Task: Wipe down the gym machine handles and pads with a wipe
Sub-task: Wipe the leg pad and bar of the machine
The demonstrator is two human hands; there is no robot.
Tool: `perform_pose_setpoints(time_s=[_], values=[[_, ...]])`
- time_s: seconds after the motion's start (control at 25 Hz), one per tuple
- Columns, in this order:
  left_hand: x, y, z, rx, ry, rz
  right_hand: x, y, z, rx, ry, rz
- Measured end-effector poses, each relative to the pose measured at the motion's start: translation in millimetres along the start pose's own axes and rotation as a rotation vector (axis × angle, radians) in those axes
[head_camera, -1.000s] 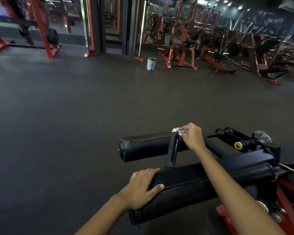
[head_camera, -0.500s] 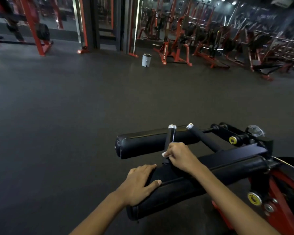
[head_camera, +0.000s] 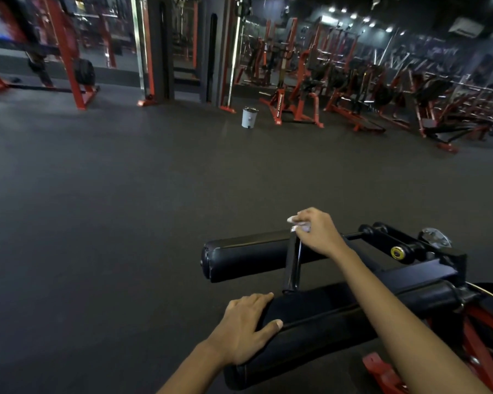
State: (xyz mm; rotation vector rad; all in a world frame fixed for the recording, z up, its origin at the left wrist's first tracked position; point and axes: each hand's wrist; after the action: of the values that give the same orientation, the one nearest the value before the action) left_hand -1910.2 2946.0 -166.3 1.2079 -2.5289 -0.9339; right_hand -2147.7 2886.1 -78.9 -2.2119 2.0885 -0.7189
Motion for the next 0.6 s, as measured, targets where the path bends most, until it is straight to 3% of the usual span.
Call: perform_pose_setpoints(time_s=[0.16, 0.28, 0.6], values=[[-1, 1, 0, -0.005, -0.005, -0.01, 2, 12, 32, -0.33, -0.197, -0.012], [1, -1, 1, -0.005, 0.008, -0.004, -4, 12, 31, -0.334, -0.185, -0.092], [2, -1, 2, 0.008, 0.0, -0.009, -57, -14, 31, -0.302, -0.455, -0.301]])
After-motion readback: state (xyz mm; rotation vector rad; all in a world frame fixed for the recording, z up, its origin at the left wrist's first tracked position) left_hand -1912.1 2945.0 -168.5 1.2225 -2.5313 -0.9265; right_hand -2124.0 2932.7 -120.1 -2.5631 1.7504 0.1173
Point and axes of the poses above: each hand's wrist, its own x-axis towards the middle knuckle, its own z-axis out of the palm, y = z × x, and after that the axes turned 11 degrees about -z, right-handed
